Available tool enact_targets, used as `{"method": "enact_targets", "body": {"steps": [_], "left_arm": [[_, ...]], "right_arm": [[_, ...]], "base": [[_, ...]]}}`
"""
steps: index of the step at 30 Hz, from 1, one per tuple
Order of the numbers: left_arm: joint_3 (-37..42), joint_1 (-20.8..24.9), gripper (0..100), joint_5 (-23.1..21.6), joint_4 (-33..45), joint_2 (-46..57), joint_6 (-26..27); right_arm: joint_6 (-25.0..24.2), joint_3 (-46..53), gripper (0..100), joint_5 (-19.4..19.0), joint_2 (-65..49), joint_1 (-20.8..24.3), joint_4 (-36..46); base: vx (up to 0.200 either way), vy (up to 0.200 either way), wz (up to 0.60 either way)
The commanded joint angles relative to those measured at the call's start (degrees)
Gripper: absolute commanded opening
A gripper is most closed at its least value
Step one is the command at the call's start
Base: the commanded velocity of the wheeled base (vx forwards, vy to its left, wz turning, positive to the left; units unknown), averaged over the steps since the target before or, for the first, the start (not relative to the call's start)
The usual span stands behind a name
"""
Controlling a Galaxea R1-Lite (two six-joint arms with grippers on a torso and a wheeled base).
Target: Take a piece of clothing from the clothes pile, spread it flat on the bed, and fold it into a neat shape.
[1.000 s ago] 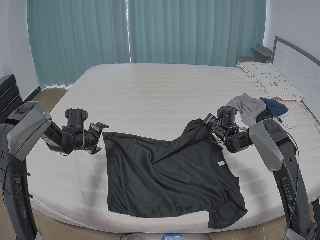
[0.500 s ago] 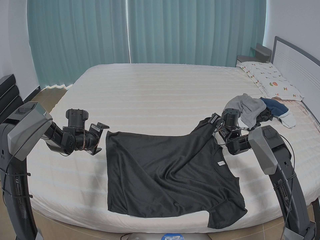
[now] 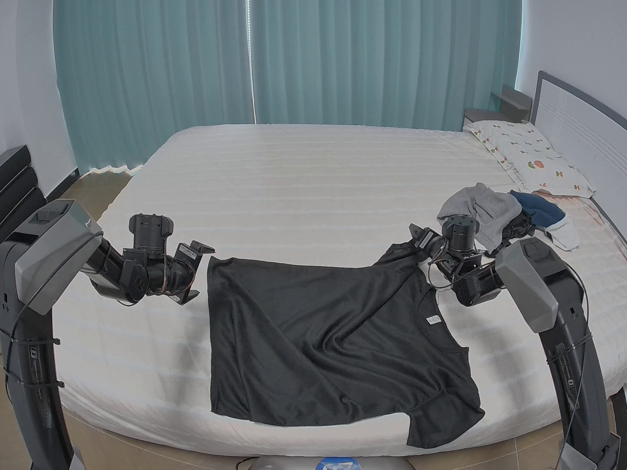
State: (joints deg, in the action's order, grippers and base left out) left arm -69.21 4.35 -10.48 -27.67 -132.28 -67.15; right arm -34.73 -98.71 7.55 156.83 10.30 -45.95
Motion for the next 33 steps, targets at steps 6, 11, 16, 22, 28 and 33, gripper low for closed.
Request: {"method": "enact_targets", "body": {"steps": [6, 11, 16, 22, 28, 33], "left_arm": [[-0.49, 0.39, 100, 0.29, -0.1, -0.96, 1.93], [-0.4, 0.39, 100, 0.29, -0.1, -0.96, 1.93], [-0.4, 0.39, 100, 0.38, -0.1, -0.96, 1.93], [-0.49, 0.39, 100, 0.64, -0.19, -1.05, 1.93], [-0.49, 0.39, 100, 0.99, -0.19, -1.14, 1.93], [-0.67, 0.48, 100, 0.99, -0.19, -1.31, 2.02]], "right_arm": [[-1.83, 23.56, 100, -14.75, -11.99, -3.71, -2.92], [-1.66, 23.56, 100, -14.75, -9.26, -3.62, -2.66], [-1.66, 23.56, 100, -14.75, -7.68, -3.53, -2.57], [-1.66, 23.47, 100, -14.75, -5.75, -2.57, -2.57], [-1.22, 20.84, 0, -13.7, -3.99, -1.95, -0.46], [-1.57, 21.1, 0, -13.43, -5.4, -2.92, -0.99]], "base": [[0.0, 0.0, 0.0], [0.0, 0.0, 0.0], [0.0, 0.0, 0.0], [0.0, 0.0, 0.0], [0.0, 0.0, 0.0], [0.0, 0.0, 0.0]]}}
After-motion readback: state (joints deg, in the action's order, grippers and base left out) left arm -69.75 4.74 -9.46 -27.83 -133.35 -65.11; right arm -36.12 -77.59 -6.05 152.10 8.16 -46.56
